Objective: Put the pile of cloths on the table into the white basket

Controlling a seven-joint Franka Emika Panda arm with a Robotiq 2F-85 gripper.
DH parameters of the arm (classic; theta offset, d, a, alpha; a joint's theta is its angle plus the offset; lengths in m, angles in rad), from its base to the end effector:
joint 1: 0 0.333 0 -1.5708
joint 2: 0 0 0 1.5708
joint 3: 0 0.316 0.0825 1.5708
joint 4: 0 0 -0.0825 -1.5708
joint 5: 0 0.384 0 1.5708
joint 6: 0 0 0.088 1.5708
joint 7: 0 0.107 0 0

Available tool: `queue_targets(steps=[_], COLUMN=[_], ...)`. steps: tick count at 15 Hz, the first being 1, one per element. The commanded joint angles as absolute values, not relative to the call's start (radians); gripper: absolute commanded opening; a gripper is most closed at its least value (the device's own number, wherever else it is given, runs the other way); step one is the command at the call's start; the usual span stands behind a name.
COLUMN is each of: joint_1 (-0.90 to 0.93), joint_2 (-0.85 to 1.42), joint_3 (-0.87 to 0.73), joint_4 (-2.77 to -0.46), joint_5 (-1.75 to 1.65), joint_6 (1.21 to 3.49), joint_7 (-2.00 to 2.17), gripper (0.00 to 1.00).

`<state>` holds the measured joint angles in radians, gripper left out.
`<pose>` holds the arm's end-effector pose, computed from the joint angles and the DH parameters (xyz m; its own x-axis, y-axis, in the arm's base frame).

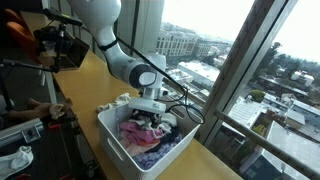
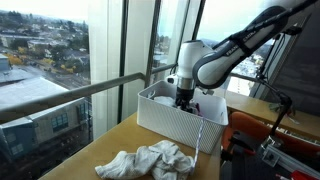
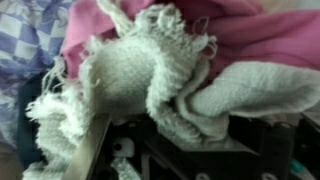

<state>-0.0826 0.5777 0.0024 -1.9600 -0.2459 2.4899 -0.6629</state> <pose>0.6084 -0.0477 0.1723 0.7067 0.6950 -0.1324 0.7061 -0.7046 0.0703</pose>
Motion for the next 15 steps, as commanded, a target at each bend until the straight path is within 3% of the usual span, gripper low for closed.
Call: queue_targets(steps=[1,2,3,15], joint_1=[-0.073,-0.072,-0.073,0.062], joint_2=[0.426,0.395,0.362,0.222], joint_3=[-0.012,-0.014,-0.012,0.122], joint_4=[-2.001,-2.003,-2.006,-2.167], joint_5=[-0.29,-0.298,-0.303,-0.318], joint_6=[2.455,2.451,2.444,2.507], joint_7=[-0.627,-0.624,-0.625,-0.661], gripper=[0.9,0.99,1.0,1.0])
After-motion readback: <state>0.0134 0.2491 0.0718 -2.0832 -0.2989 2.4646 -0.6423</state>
